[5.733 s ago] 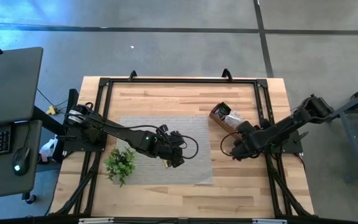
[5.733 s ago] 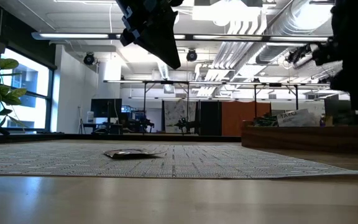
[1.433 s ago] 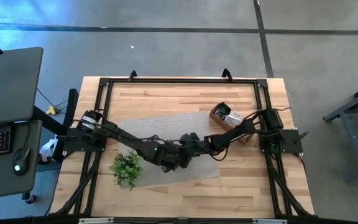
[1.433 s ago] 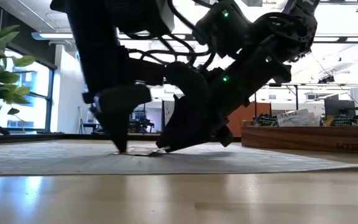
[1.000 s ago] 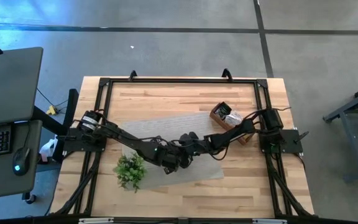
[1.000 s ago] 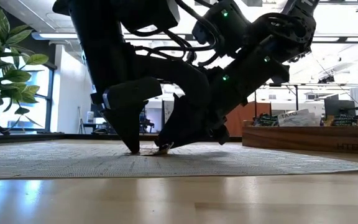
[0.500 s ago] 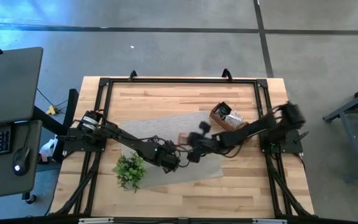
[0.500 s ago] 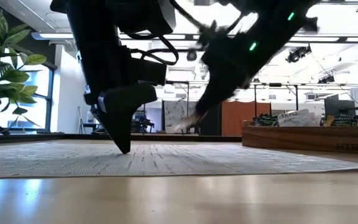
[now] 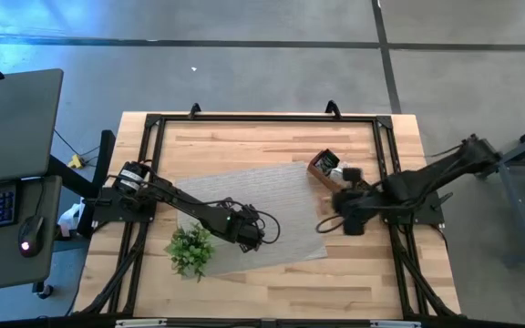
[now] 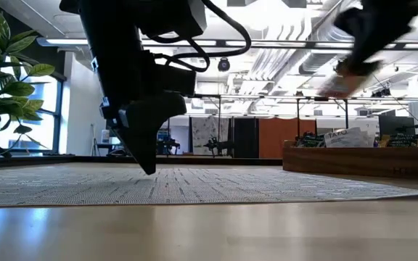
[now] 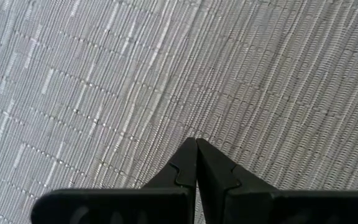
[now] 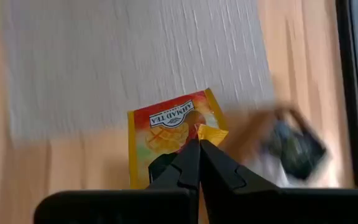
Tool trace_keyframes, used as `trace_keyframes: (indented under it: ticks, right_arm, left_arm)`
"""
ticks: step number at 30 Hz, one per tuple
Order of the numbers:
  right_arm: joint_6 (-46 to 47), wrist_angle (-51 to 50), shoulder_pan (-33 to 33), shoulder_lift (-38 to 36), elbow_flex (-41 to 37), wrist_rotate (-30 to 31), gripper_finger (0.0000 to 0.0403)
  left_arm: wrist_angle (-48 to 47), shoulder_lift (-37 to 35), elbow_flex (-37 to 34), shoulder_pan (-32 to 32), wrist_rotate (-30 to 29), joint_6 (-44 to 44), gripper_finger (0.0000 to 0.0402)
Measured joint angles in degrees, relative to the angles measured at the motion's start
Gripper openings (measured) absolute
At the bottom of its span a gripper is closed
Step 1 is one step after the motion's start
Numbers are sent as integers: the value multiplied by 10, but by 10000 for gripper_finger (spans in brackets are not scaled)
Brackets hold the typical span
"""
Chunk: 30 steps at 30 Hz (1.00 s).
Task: Pick & Place Tea
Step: Put the yellow tea bag into the right section of the wooden organizer
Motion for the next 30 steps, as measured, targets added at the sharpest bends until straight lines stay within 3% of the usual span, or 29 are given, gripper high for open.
trace_keyframes:
  ticks: [8,14,19,30]
  right_arm:
    - [92,-217,-2,-30,-1,-8,2]
    - [33,-241,-17,9,-2,-56,2]
    - [-18,-261,-26,50,-2,-20,4]
    - [-111,-251,-64,122,-2,-34,6]
  left_arm:
    - [4,0,0,0,0,2,1]
    - [5,0,0,0,1,3,0]
    - [5,-1,0,0,1,3,1]
    - [5,-1,0,0,2,3,1]
